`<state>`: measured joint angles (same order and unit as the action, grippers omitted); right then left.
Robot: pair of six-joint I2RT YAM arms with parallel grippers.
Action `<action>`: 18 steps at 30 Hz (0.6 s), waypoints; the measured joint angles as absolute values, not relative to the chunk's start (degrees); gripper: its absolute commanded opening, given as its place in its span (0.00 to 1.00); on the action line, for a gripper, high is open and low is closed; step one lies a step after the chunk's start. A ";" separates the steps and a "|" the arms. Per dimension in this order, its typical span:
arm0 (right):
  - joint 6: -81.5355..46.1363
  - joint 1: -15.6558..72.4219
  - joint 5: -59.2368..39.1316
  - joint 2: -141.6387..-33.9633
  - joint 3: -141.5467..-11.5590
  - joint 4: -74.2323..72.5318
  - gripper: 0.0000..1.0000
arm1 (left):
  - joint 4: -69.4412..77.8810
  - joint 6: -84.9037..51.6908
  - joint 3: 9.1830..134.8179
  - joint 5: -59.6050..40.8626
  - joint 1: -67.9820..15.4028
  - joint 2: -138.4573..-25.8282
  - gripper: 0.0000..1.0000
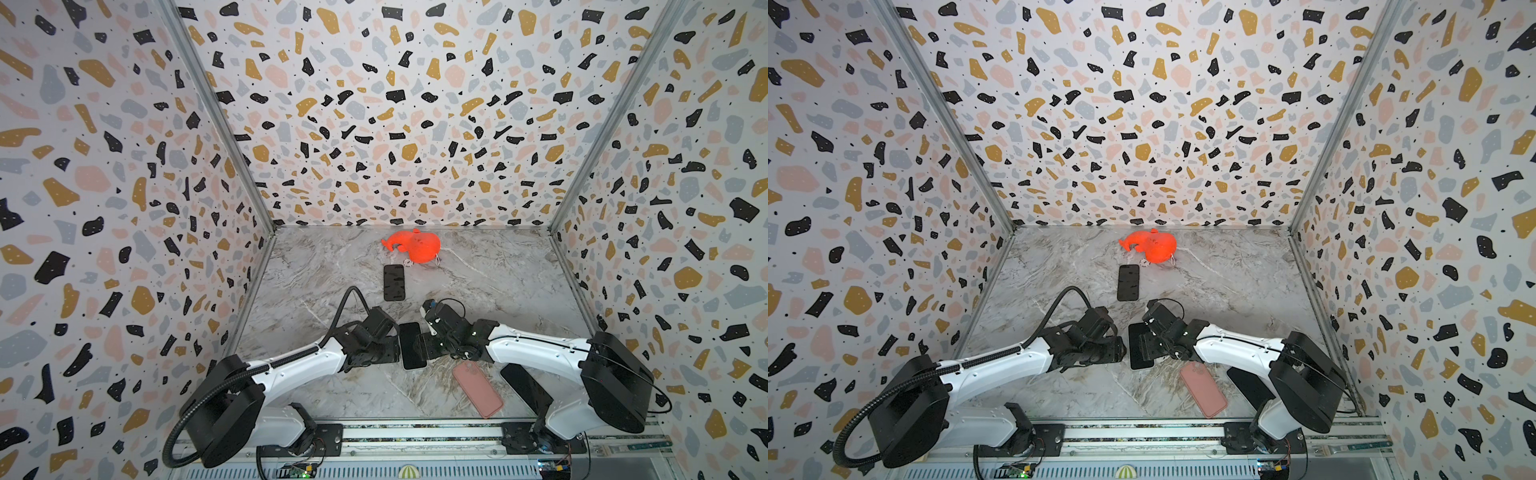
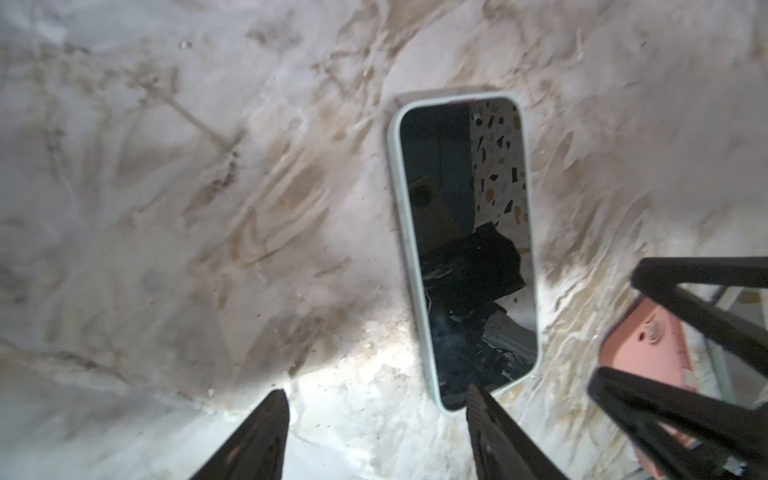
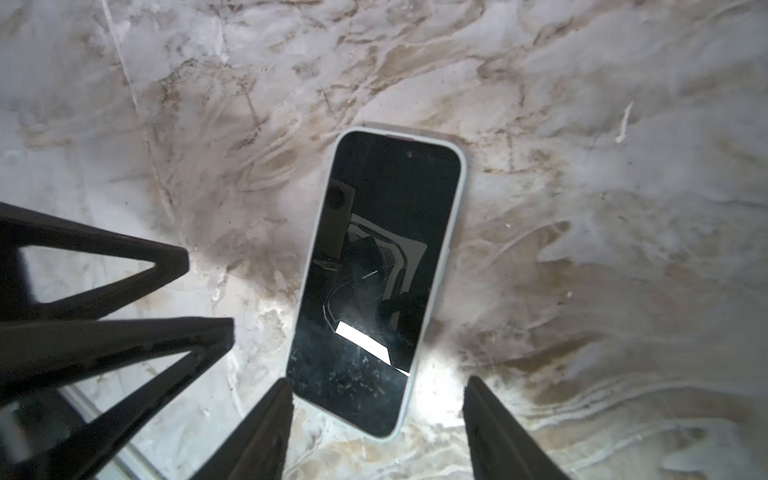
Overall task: Put the phone into the phone case
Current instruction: 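Open the right gripper and draw it back while left keeps holding the cased phone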
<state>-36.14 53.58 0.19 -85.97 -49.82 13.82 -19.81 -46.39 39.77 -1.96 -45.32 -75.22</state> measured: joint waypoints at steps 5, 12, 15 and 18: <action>-34.70 48.60 1.08 -83.26 -48.49 14.59 0.70 | -21.28 -48.51 44.75 0.84 -47.57 -78.22 0.77; -32.16 40.93 -0.34 -74.98 -42.94 14.57 0.70 | -25.17 -50.65 53.01 4.99 -52.03 -88.58 0.78; -30.98 39.11 -1.32 -73.93 -41.95 14.46 0.70 | -26.74 -51.55 55.88 6.04 -53.34 -92.05 0.79; -30.02 38.04 -2.42 -73.80 -41.19 13.93 0.72 | -27.86 -52.23 57.71 6.68 -53.87 -94.26 0.80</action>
